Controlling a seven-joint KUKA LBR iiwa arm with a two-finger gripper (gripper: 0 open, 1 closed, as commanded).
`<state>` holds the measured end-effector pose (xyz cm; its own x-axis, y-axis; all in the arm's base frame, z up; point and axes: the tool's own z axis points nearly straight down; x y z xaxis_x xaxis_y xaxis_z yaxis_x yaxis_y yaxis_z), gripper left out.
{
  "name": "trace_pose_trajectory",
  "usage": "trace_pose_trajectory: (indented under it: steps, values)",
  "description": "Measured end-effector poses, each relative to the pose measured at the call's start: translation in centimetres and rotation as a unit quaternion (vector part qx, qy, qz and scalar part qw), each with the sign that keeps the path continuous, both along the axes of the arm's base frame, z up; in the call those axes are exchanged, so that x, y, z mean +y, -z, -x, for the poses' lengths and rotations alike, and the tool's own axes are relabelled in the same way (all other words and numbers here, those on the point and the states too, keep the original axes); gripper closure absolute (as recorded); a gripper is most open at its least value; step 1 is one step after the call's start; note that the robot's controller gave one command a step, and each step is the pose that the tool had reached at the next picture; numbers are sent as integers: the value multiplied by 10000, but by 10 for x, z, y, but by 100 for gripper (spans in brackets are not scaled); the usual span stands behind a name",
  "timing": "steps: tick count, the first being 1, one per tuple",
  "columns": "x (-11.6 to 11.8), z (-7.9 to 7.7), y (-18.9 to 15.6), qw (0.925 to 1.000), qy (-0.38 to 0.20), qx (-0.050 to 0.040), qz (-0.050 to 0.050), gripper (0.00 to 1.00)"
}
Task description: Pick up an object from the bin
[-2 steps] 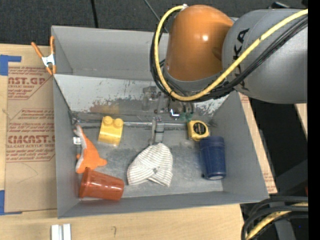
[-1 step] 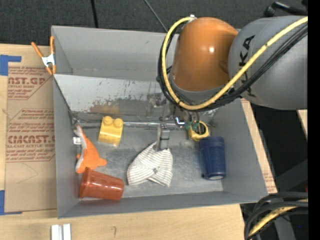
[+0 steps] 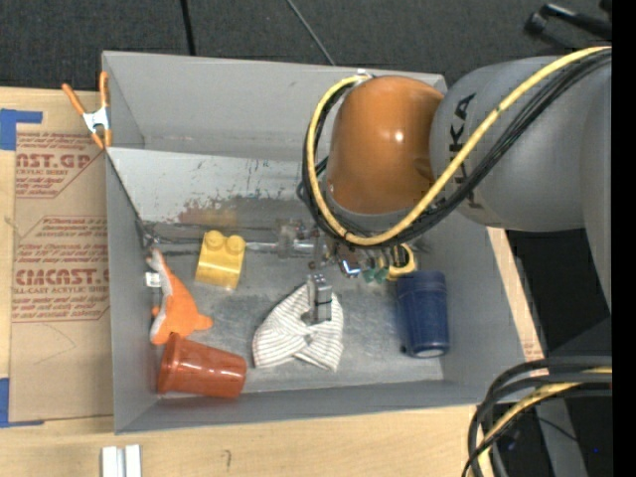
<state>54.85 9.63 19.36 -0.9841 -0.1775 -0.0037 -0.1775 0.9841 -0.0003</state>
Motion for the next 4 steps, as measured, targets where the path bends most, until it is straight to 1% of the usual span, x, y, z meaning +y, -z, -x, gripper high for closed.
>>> trace_pose_trajectory:
  steps: [1,2,3,4]
  values:
    - [-17,10,30,9998,-216,16,-4,0]
    - [-42,16,64,9996,266,9,-5,0]
    - [-47,17,74,10000,92,-5,1,0]
    - [-62,18,88,9999,-157,51,2,0]
